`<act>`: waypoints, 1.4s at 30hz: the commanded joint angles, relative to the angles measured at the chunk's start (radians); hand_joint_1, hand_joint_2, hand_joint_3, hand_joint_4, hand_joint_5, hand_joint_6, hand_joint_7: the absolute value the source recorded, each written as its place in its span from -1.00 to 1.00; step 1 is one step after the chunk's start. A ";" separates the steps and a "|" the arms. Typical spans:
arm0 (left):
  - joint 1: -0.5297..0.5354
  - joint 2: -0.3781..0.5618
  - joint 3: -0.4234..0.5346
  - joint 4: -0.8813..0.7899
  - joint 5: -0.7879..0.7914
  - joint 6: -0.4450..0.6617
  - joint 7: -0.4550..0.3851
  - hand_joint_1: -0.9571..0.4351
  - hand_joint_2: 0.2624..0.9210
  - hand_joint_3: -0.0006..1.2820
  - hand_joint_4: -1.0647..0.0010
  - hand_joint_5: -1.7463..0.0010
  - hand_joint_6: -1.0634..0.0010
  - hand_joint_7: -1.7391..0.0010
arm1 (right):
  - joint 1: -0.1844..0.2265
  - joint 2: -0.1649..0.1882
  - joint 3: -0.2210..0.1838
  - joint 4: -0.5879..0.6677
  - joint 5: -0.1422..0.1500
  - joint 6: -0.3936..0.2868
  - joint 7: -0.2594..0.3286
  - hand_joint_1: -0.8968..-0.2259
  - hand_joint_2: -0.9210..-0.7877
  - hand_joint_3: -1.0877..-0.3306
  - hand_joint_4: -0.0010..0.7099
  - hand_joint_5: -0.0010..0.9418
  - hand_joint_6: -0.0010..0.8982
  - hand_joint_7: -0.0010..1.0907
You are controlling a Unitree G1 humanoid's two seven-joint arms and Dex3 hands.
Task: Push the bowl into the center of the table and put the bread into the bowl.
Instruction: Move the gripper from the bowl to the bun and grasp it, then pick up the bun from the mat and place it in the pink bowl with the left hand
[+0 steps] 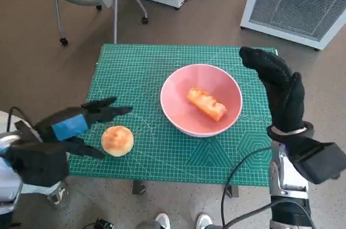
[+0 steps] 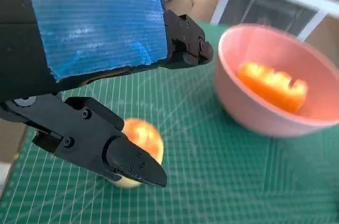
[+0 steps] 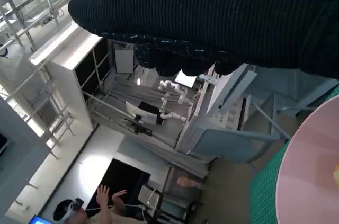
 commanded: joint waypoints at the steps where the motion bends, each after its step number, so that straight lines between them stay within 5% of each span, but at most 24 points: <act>1: -0.001 -0.014 -0.047 0.024 0.030 0.024 0.002 0.10 0.50 -1.00 0.82 0.99 0.45 0.99 | 0.004 0.003 0.001 0.020 0.012 0.003 0.014 -0.13 -1.00 -0.20 -0.32 -0.99 -1.00 0.01; 10: -0.035 -0.055 -0.149 0.116 0.137 0.015 0.051 0.13 0.55 -0.99 0.65 0.97 0.37 0.98 | 0.006 -0.003 0.000 0.017 0.020 0.007 0.022 -0.12 -1.00 -0.20 -0.32 -0.99 -1.00 0.01; 23: -0.087 -0.109 -0.254 0.267 0.319 -0.028 0.190 0.28 0.75 -0.96 0.07 0.96 -0.08 0.94 | 0.016 -0.006 -0.003 0.000 0.022 0.011 0.023 -0.11 -1.00 -0.20 -0.32 -1.00 -1.00 0.01; 27: -0.095 -0.113 -0.265 0.284 0.344 -0.036 0.212 0.36 0.89 -0.96 -0.20 0.92 -0.30 0.84 | 0.022 -0.006 -0.003 -0.007 0.021 0.012 0.022 -0.11 -1.00 -0.20 -0.32 -1.00 -1.00 0.01; 32: -0.104 -0.107 -0.268 0.303 0.358 -0.070 0.244 0.39 0.96 -0.99 -0.34 0.97 -0.21 0.61 | 0.028 -0.008 -0.004 -0.014 0.020 0.014 0.022 -0.11 -1.00 -0.21 -0.32 -1.00 -1.00 0.01; 34: -0.111 -0.102 -0.263 0.316 0.361 -0.098 0.263 0.38 0.98 -0.91 -0.35 0.20 -0.10 0.00 | 0.031 -0.011 -0.005 -0.018 0.020 0.015 0.022 -0.12 -1.00 -0.21 -0.32 -1.00 -1.00 0.01; 36: -0.117 -0.096 -0.254 0.323 0.353 -0.117 0.268 0.38 0.99 -0.86 -0.32 -0.14 -0.03 -0.24 | 0.033 -0.012 -0.006 -0.019 0.020 0.014 0.023 -0.13 -1.00 -0.21 -0.32 -1.00 -1.00 0.01; 42: -0.141 -0.077 -0.207 0.306 0.304 -0.147 0.258 0.38 1.00 -0.80 -0.25 -0.36 0.02 -0.44 | 0.039 -0.015 -0.007 -0.026 0.017 0.013 0.021 -0.13 -1.00 -0.21 -0.32 -1.00 -1.00 0.01</act>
